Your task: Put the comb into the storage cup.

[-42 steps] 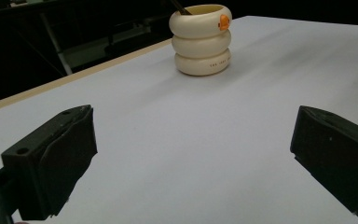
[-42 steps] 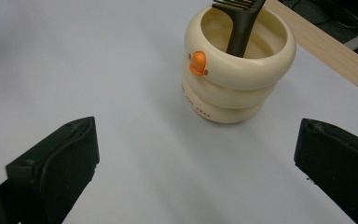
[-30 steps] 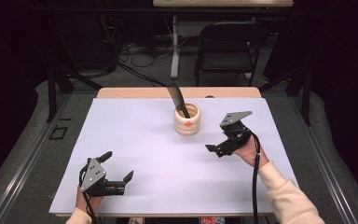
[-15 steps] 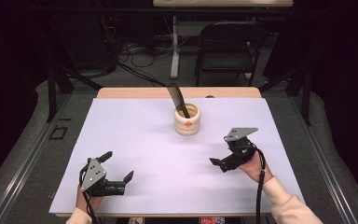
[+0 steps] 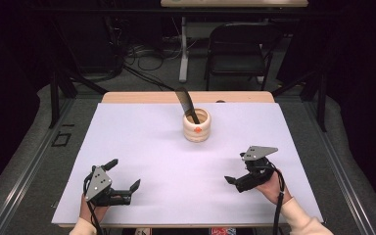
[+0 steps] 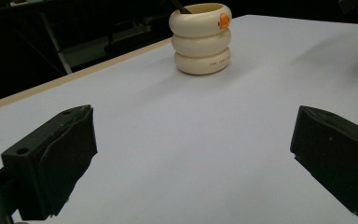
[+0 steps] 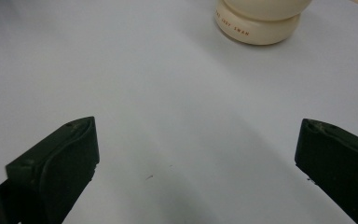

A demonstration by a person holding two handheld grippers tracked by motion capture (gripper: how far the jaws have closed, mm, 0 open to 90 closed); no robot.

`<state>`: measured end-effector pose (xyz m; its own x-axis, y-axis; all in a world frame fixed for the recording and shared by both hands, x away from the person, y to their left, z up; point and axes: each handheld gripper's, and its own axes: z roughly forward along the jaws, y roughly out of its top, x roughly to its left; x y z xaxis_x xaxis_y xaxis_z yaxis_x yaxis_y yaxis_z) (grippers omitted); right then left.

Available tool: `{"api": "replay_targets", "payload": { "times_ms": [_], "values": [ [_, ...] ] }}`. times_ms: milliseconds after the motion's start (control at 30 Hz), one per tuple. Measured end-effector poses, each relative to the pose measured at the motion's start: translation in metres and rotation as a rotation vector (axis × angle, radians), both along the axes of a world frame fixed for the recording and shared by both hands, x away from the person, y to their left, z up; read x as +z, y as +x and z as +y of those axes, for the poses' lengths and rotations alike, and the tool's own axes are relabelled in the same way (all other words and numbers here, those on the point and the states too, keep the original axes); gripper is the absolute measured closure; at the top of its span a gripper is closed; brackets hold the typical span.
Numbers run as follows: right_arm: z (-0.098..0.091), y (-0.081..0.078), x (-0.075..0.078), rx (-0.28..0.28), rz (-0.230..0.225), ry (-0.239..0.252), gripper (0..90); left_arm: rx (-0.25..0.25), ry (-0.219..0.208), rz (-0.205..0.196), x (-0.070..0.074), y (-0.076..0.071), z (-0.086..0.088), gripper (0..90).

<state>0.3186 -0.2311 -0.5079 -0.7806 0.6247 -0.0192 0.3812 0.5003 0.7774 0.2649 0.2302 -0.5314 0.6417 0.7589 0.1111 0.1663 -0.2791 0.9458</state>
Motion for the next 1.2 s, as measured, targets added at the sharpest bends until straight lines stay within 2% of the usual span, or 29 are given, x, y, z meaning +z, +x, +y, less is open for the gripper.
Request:
{"api": "replay_targets", "payload": {
  "times_ms": [200, 700, 800, 1200],
  "values": [
    [-0.005, -0.008, -0.006, -0.006, -0.02, 0.003, 0.0, 0.0, -0.002, 0.0, 0.0, 0.0, 0.0, 0.4],
    [-0.015, -0.025, -0.008, -0.015, -0.057, 0.014, 0.0, -0.001, 0.001, 0.002, 0.0, 0.0, 0.0, 0.4],
    [-0.017, -0.032, -0.007, -0.018, -0.081, 0.013, 0.0, -0.001, 0.001, 0.003, 0.0, 0.0, 0.0, 0.4],
    [-0.029, -0.043, -0.013, -0.056, -0.087, 0.029, 0.0, 0.001, -0.001, 0.006, -0.001, 0.001, 0.0, 0.4]
  ]
}}
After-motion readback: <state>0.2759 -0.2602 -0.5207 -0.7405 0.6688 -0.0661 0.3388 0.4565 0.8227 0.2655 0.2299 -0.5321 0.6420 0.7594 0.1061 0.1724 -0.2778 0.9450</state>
